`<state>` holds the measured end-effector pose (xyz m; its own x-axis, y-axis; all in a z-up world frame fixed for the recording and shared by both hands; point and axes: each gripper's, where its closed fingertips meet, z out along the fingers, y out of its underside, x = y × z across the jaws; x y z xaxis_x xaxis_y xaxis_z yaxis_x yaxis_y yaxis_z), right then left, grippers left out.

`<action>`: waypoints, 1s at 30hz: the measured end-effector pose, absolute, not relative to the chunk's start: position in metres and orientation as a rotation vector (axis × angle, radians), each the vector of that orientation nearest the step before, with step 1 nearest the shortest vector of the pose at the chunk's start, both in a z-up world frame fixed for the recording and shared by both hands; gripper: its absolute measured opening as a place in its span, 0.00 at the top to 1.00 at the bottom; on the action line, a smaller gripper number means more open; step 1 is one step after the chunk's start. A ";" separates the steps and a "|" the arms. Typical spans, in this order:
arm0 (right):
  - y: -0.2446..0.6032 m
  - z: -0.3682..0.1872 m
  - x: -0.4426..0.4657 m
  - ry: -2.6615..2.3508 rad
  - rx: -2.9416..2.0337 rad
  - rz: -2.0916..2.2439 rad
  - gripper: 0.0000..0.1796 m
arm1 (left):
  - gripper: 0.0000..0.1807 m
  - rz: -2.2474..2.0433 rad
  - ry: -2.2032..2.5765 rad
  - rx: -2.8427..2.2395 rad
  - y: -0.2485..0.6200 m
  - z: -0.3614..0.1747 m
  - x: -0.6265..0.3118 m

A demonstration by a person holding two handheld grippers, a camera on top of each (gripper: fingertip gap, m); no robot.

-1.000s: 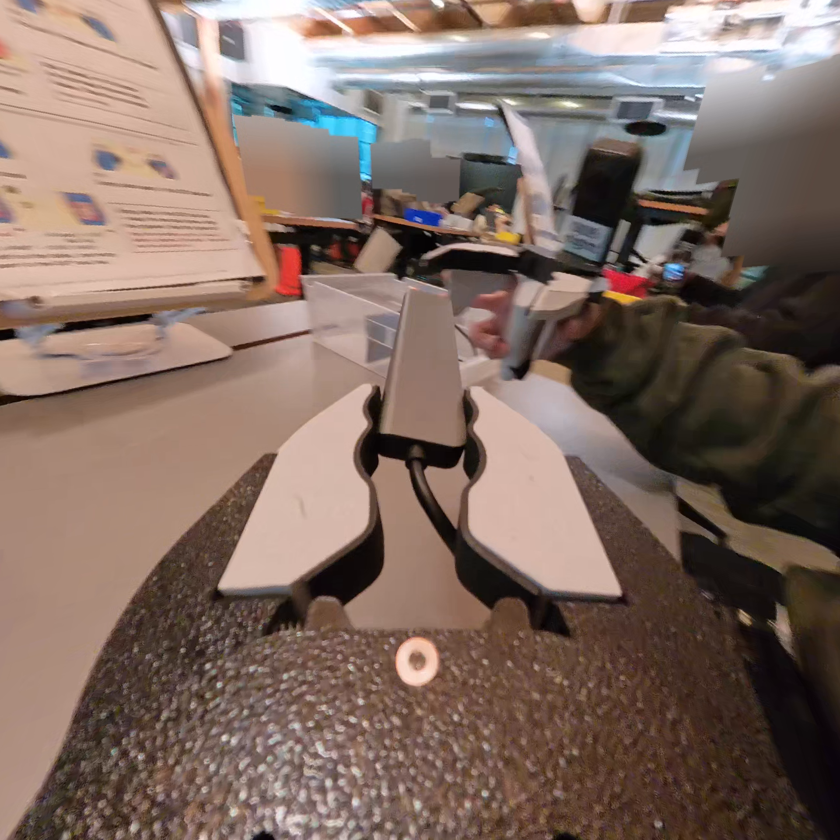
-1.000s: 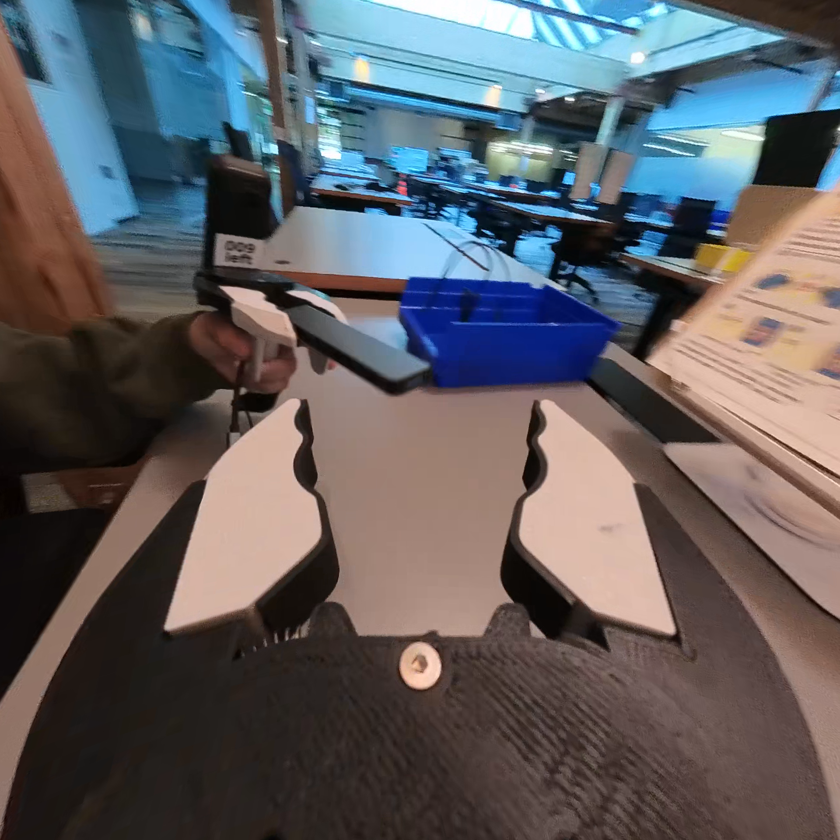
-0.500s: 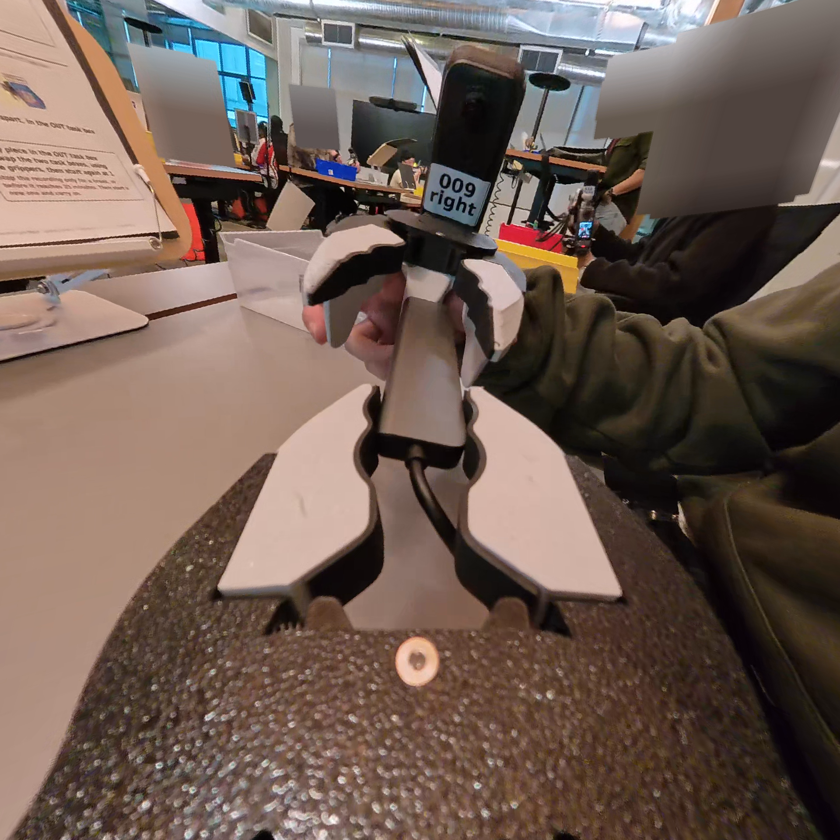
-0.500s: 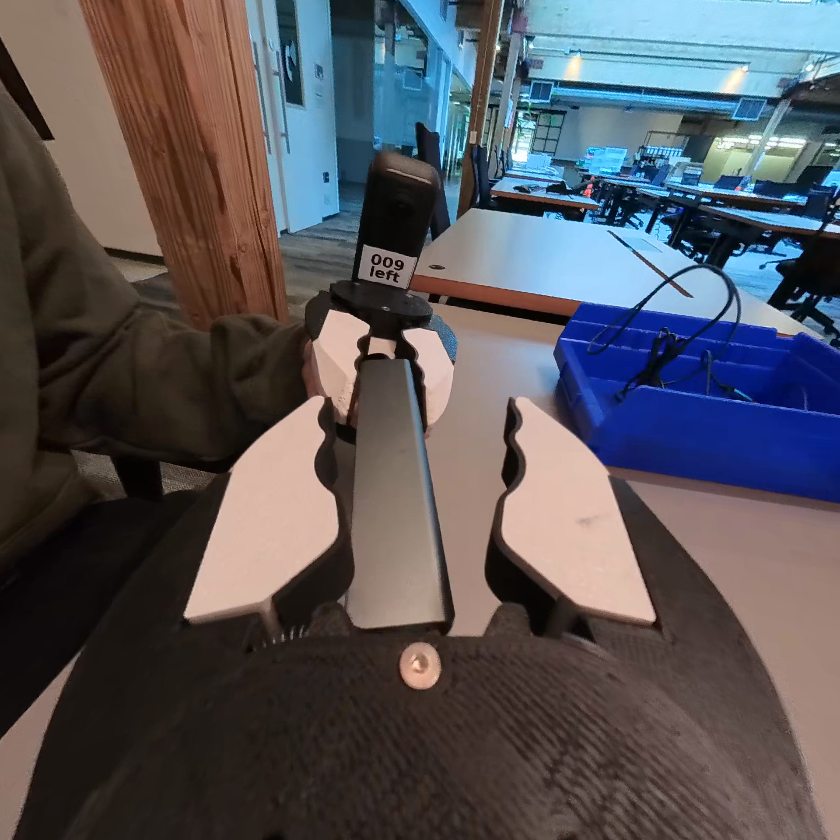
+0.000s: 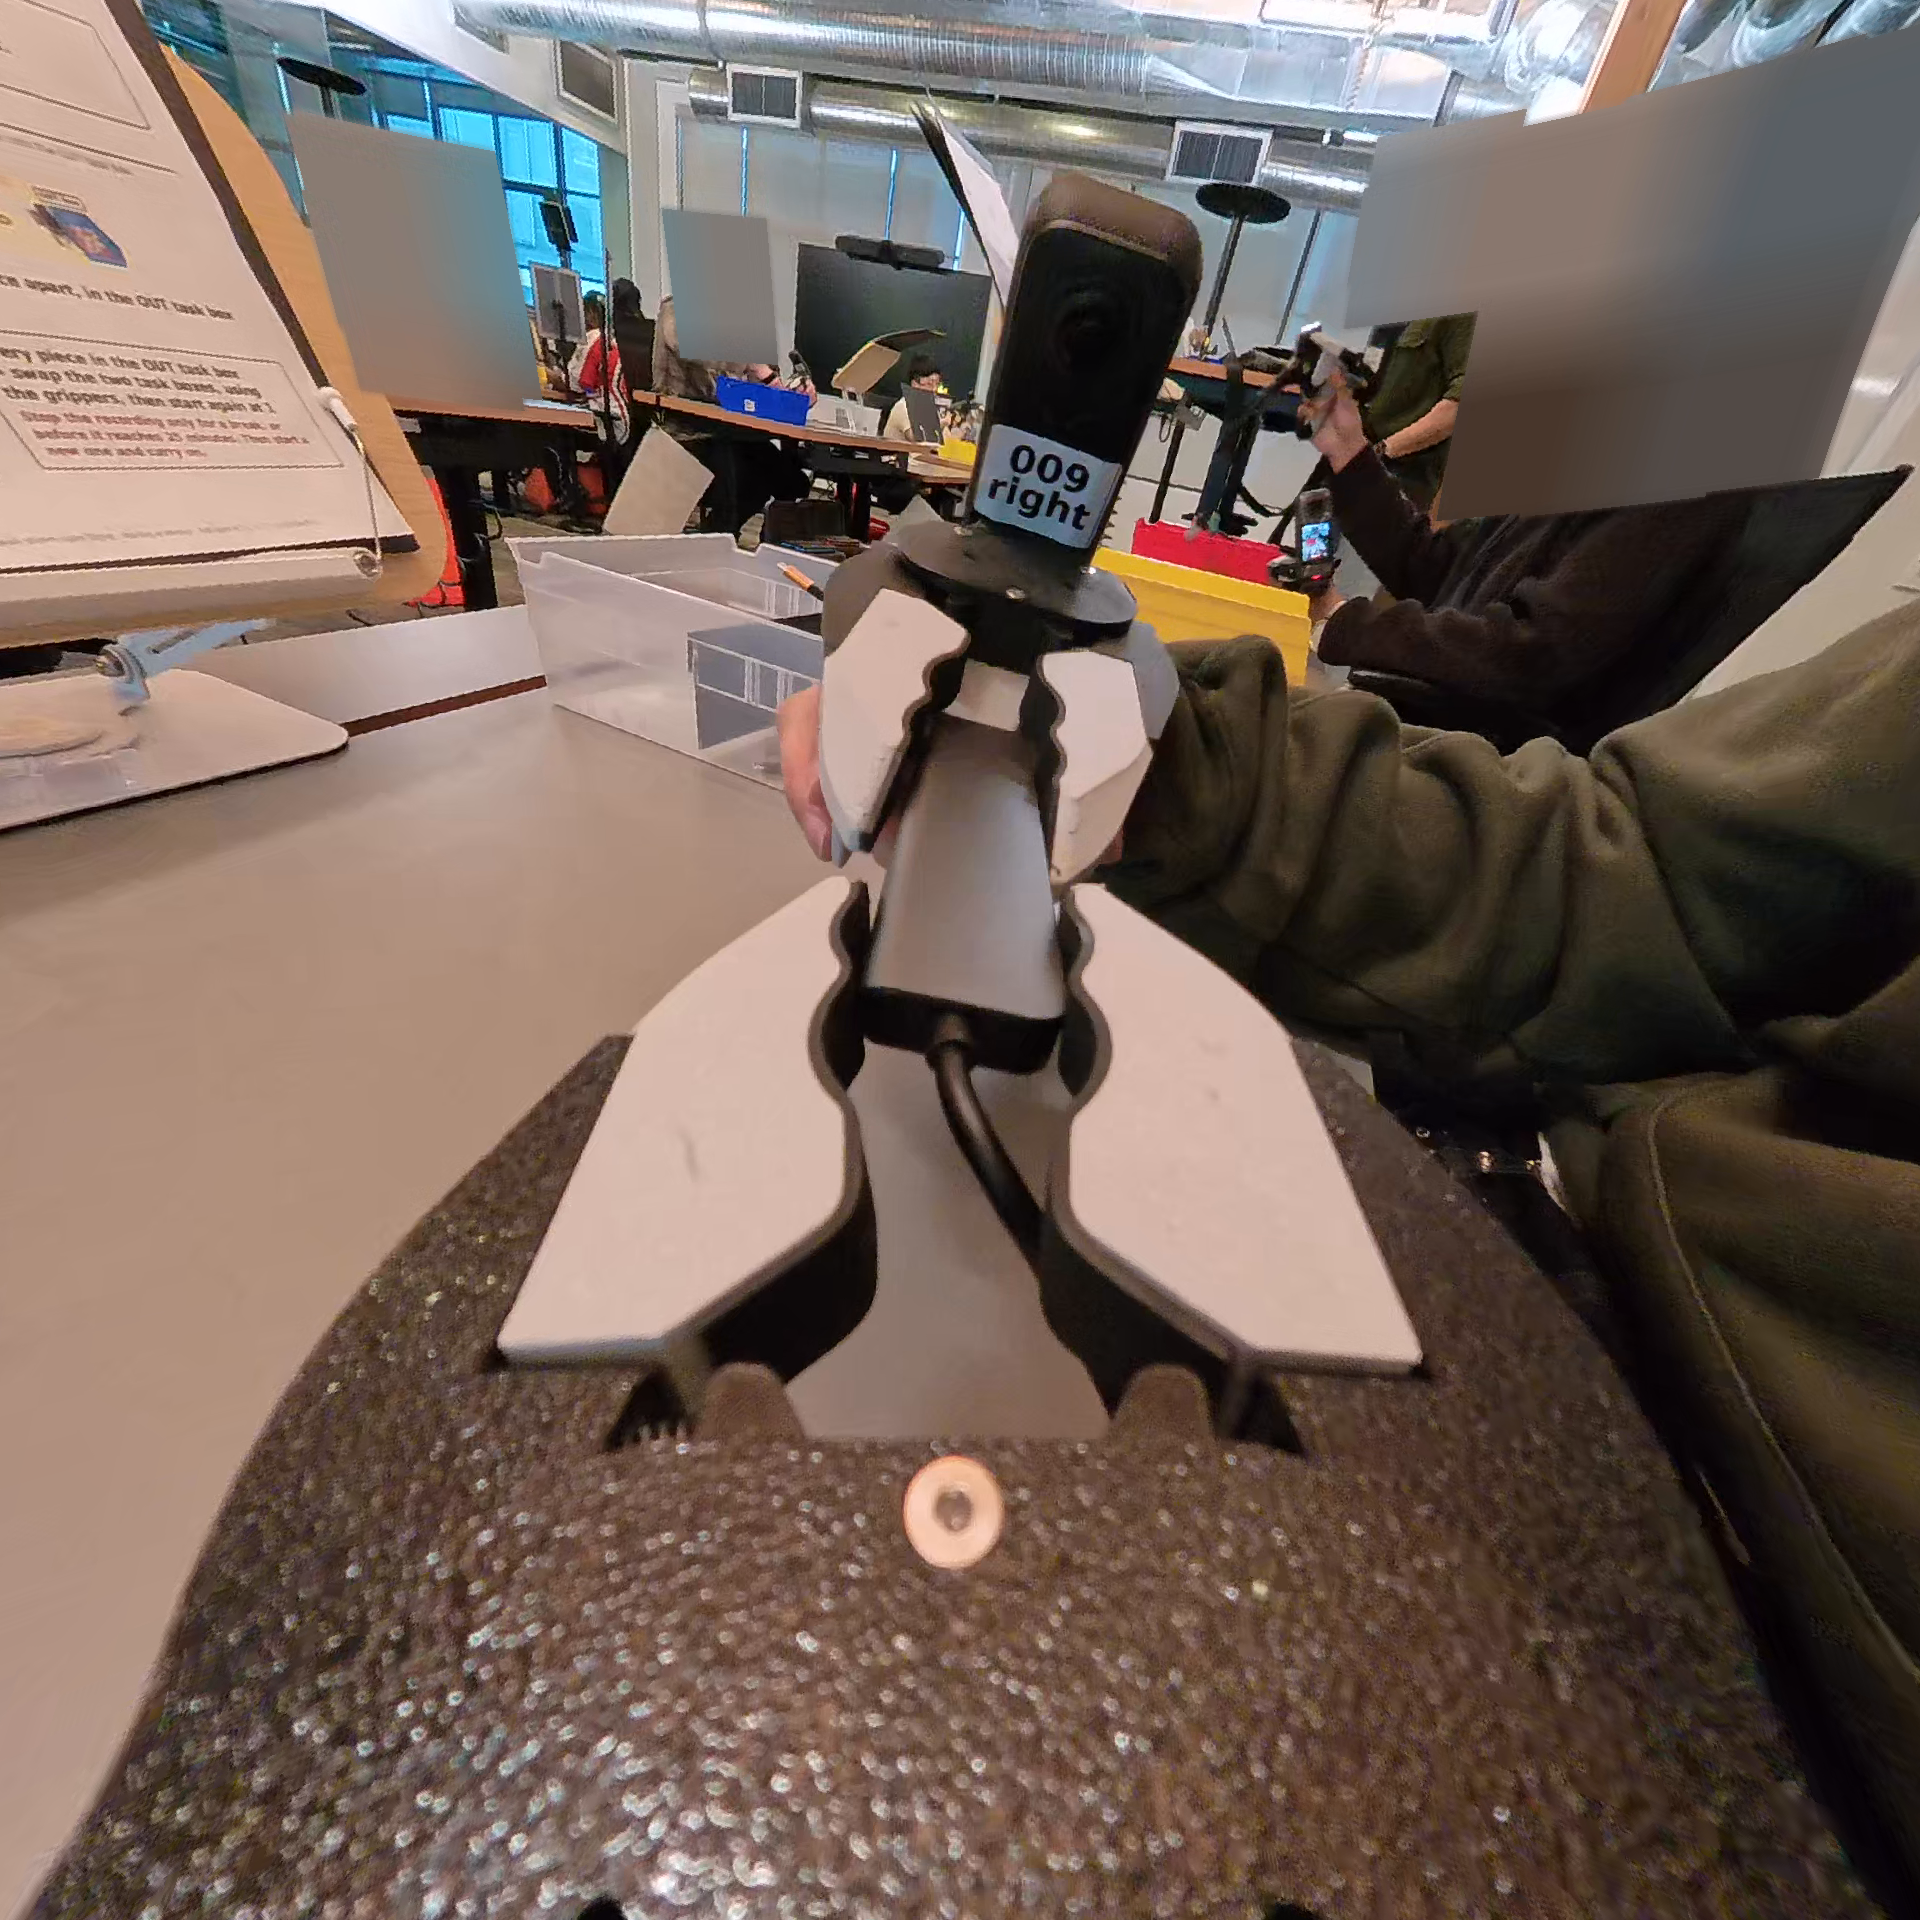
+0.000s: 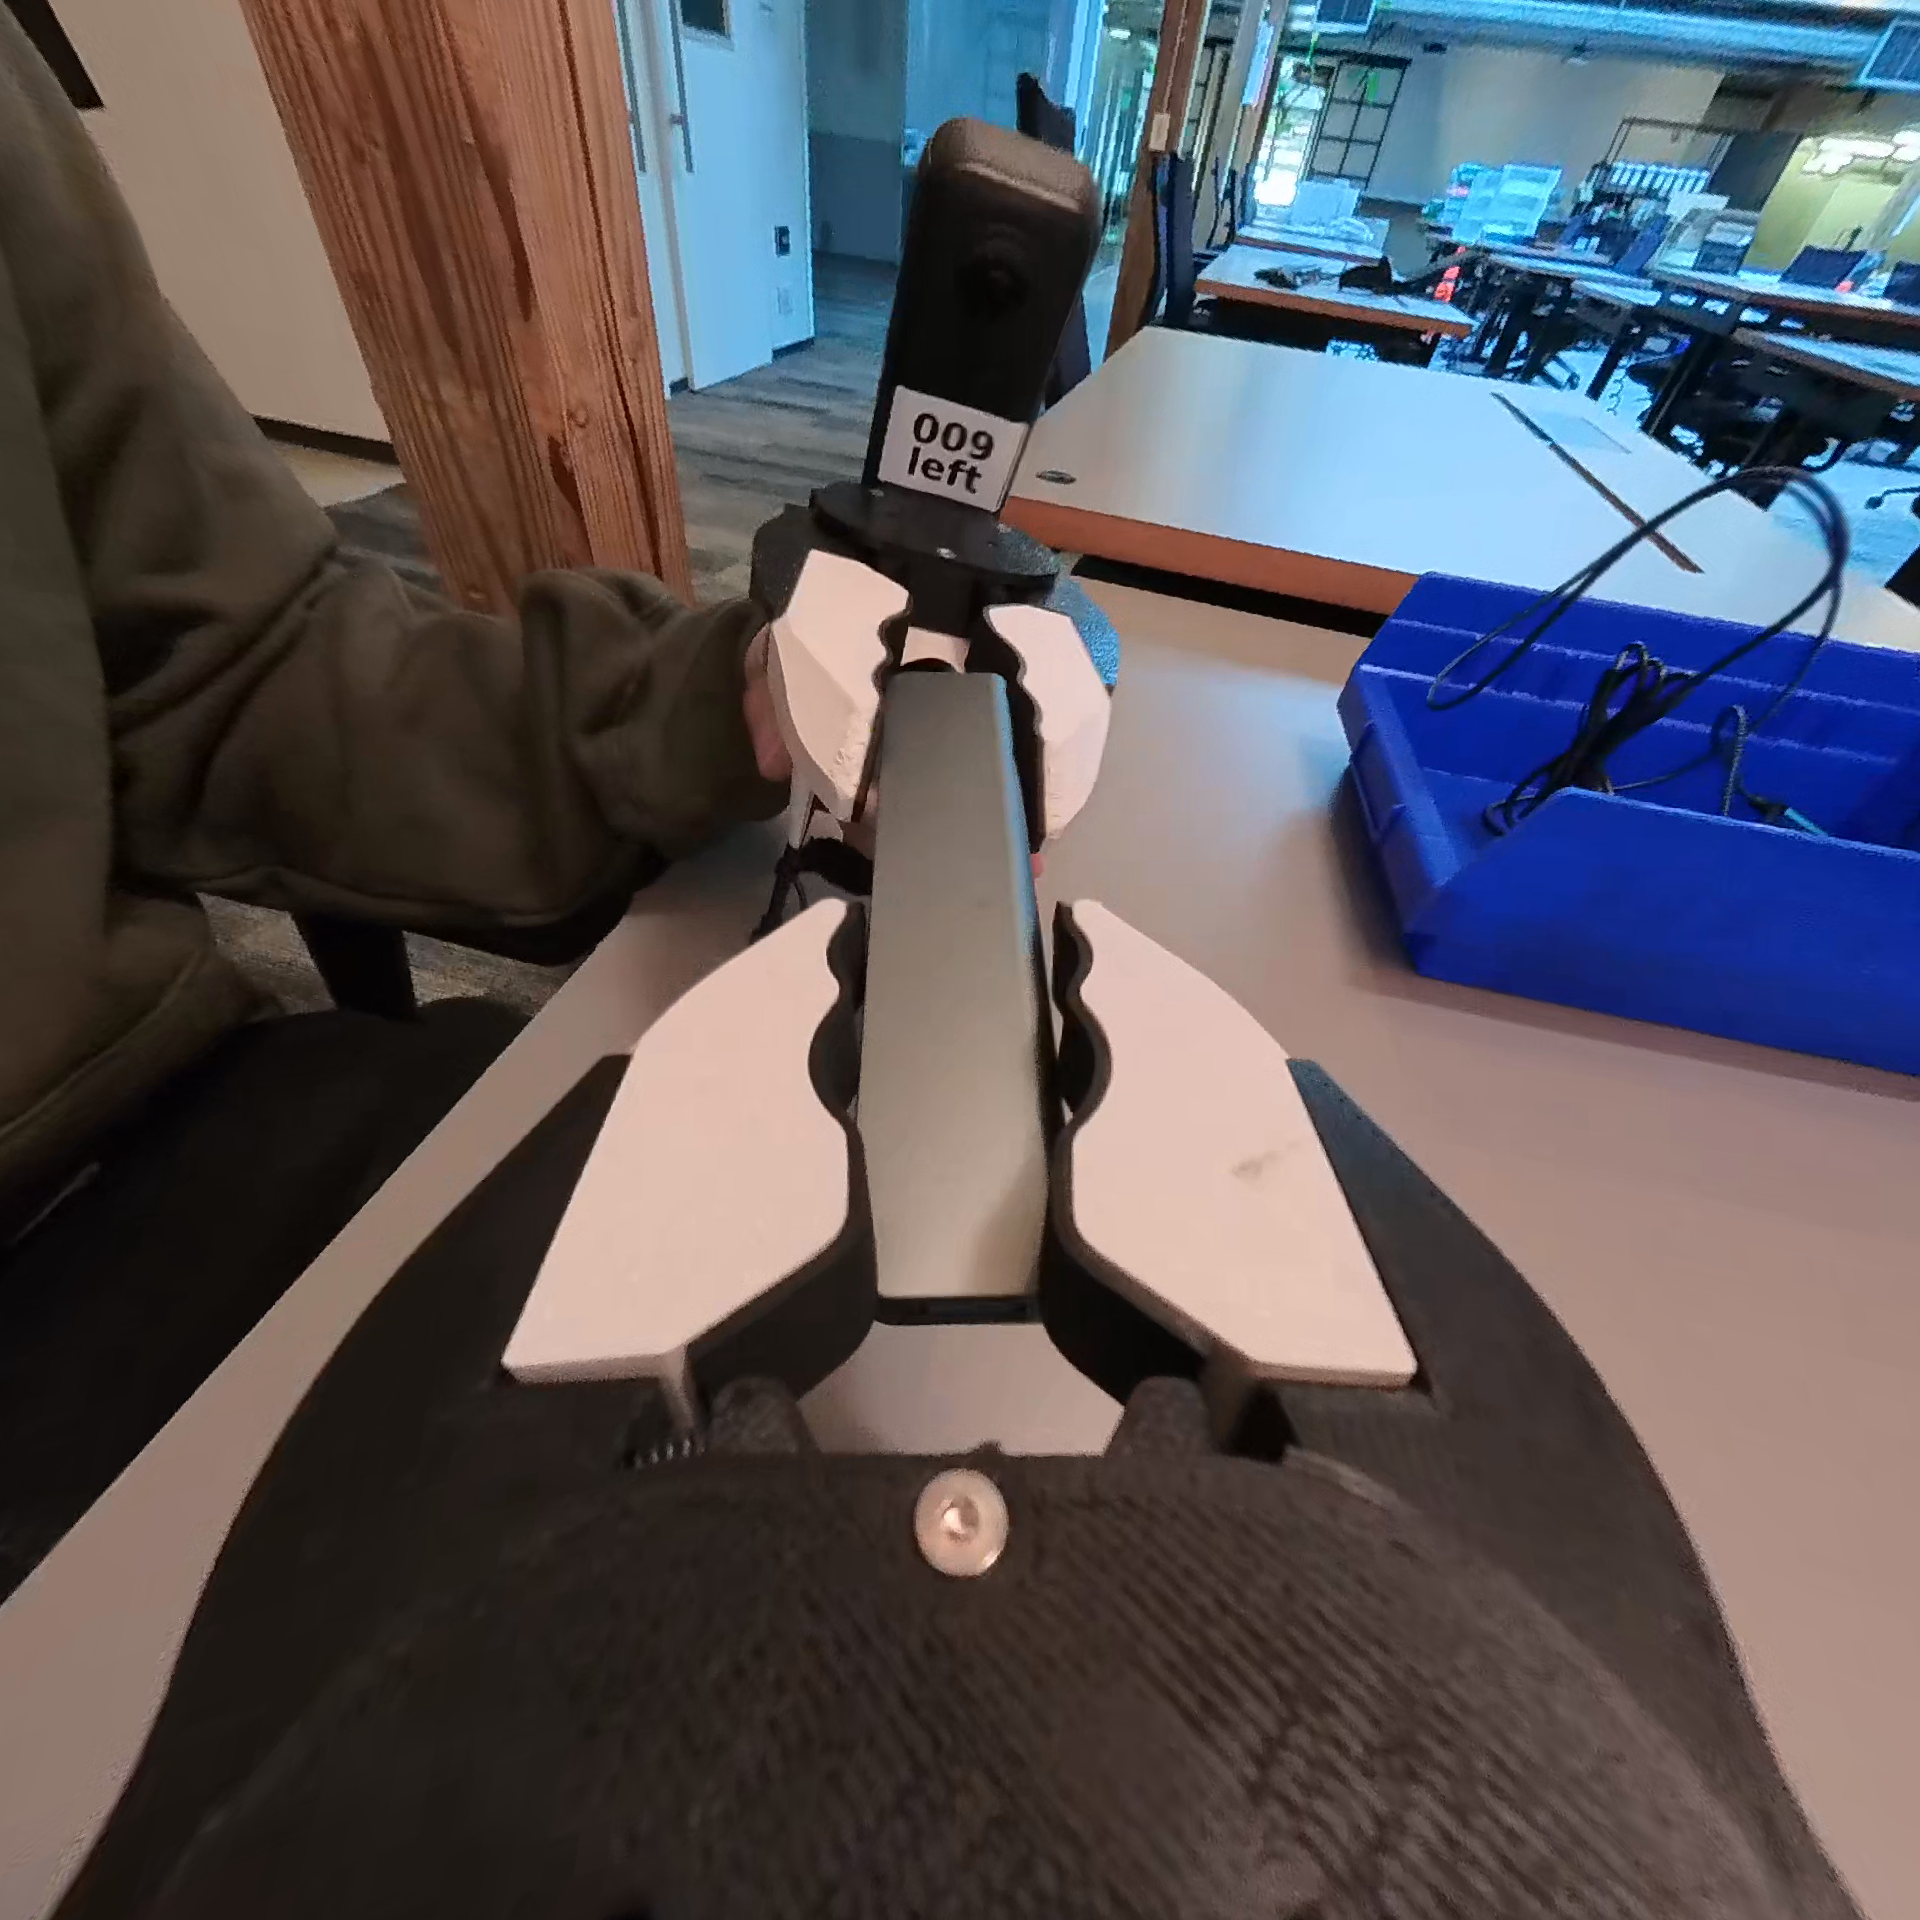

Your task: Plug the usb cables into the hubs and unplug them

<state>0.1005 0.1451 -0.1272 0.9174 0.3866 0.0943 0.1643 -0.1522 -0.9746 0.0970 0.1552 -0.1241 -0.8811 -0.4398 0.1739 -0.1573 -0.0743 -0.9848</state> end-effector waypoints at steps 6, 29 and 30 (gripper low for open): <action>0.141 -0.130 0.100 -0.418 -1.773 0.147 0.82 | 0.81 -2.076 2.000 -0.645 0.151 -0.126 0.096; -0.146 0.041 0.334 0.532 -1.465 -1.015 0.82 | 0.61 -1.907 1.597 -0.945 0.184 -0.131 0.147; -0.162 0.039 0.345 0.562 -1.490 -1.083 0.82 | 0.62 -1.907 1.603 -0.944 0.182 -0.132 0.148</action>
<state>0.3445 -0.1620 0.0392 0.4593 -0.8315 0.3127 0.2227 -0.2329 -0.9466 0.1476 0.1823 -0.1321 -0.6510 -0.7315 0.2027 -0.0735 -0.2050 -0.9760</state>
